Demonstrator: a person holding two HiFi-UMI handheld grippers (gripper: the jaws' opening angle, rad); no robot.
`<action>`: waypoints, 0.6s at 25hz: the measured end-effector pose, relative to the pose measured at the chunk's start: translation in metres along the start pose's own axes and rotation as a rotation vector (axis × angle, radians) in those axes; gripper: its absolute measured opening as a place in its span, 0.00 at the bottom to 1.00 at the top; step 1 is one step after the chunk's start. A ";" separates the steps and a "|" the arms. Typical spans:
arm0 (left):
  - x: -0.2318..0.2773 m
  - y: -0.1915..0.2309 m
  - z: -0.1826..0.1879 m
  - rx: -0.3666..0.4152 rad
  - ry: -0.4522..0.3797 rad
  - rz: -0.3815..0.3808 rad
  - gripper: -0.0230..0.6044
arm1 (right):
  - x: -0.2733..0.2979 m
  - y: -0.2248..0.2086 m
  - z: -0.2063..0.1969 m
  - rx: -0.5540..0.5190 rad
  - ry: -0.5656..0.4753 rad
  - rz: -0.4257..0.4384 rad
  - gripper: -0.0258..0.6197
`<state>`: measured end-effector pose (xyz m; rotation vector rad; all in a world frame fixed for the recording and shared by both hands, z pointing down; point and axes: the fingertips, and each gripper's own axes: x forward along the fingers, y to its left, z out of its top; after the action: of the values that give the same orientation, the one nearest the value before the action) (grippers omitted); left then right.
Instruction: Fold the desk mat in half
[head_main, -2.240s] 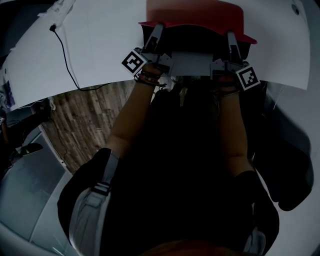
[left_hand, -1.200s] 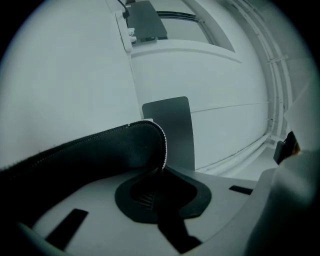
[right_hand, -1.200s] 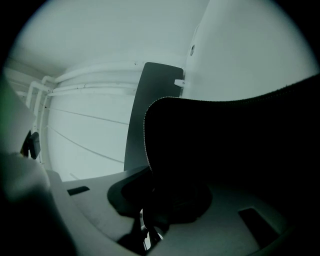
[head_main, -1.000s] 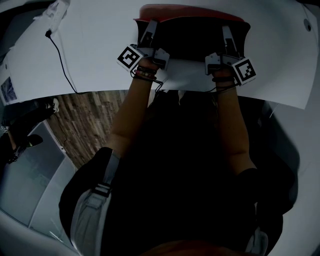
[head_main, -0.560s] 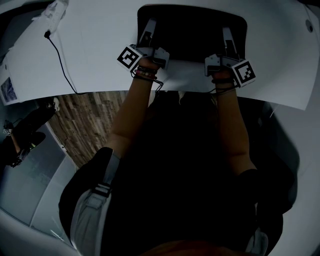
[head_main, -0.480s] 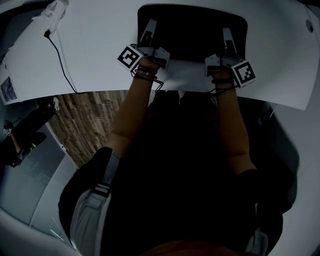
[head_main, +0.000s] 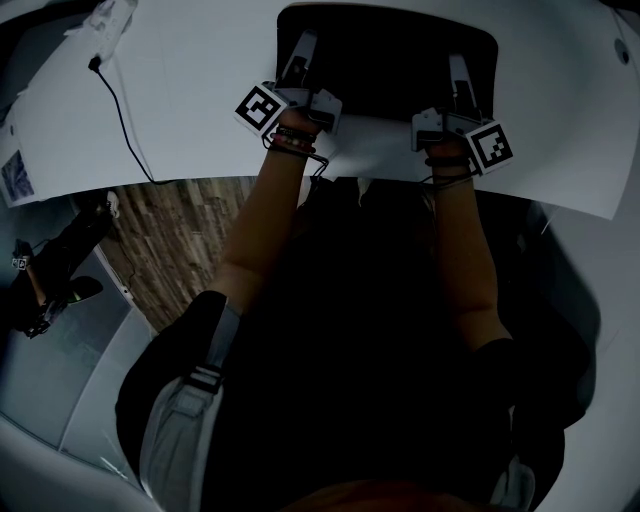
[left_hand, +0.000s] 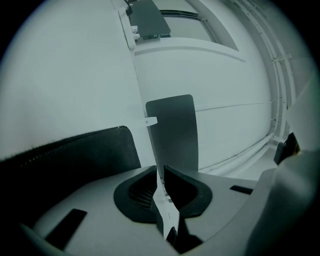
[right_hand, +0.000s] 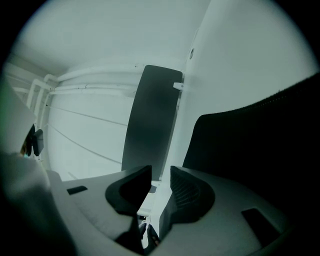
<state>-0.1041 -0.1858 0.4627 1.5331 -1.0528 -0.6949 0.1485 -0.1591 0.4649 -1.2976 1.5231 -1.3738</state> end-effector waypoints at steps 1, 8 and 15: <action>0.000 0.000 0.000 -0.001 -0.001 0.002 0.12 | 0.001 0.000 0.000 0.000 0.000 0.000 0.24; 0.001 0.003 0.004 -0.003 -0.011 0.000 0.12 | 0.005 0.002 -0.002 -0.009 0.001 0.003 0.24; 0.001 -0.002 0.004 0.009 -0.023 -0.024 0.12 | 0.002 0.010 -0.001 -0.023 -0.007 0.035 0.24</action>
<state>-0.1067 -0.1881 0.4600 1.5514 -1.0576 -0.7274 0.1450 -0.1617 0.4555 -1.2826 1.5535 -1.3318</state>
